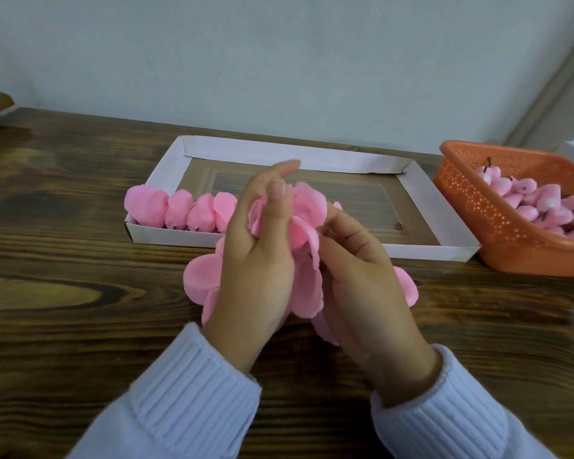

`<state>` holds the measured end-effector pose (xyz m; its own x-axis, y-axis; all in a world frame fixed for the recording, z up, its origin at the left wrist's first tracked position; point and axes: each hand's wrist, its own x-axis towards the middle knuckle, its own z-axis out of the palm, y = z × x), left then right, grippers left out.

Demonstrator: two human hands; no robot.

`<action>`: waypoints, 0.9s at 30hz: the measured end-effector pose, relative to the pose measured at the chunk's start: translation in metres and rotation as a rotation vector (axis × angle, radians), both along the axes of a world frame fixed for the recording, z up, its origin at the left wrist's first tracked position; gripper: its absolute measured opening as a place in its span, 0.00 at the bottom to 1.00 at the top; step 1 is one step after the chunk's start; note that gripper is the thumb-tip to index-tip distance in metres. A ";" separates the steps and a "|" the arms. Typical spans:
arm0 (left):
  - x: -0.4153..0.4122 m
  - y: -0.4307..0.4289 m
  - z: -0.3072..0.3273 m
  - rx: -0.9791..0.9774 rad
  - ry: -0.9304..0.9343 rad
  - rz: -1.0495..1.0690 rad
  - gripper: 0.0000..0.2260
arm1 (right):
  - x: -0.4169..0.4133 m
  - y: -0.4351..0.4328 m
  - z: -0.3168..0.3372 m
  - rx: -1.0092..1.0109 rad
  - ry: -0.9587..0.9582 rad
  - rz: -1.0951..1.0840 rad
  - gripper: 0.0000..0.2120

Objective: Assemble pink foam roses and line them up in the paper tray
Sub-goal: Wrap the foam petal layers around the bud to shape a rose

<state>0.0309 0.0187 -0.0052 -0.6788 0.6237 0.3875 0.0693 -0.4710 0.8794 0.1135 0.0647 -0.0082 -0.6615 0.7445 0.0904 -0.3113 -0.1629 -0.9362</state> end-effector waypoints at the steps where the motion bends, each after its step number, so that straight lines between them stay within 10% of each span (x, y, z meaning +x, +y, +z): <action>1: 0.000 0.001 0.000 0.002 -0.018 0.006 0.12 | 0.000 0.001 -0.001 -0.016 -0.008 0.006 0.13; 15: 0.000 -0.002 0.003 -0.002 -0.068 -0.027 0.14 | -0.002 -0.004 0.003 0.075 -0.018 0.102 0.22; 21: -0.009 -0.007 0.008 -0.026 -0.094 -0.245 0.24 | 0.003 0.004 0.002 0.035 0.123 0.290 0.12; 27: -0.026 -0.016 0.015 -0.123 0.055 -0.512 0.12 | 0.008 0.005 0.009 -0.119 0.162 0.476 0.13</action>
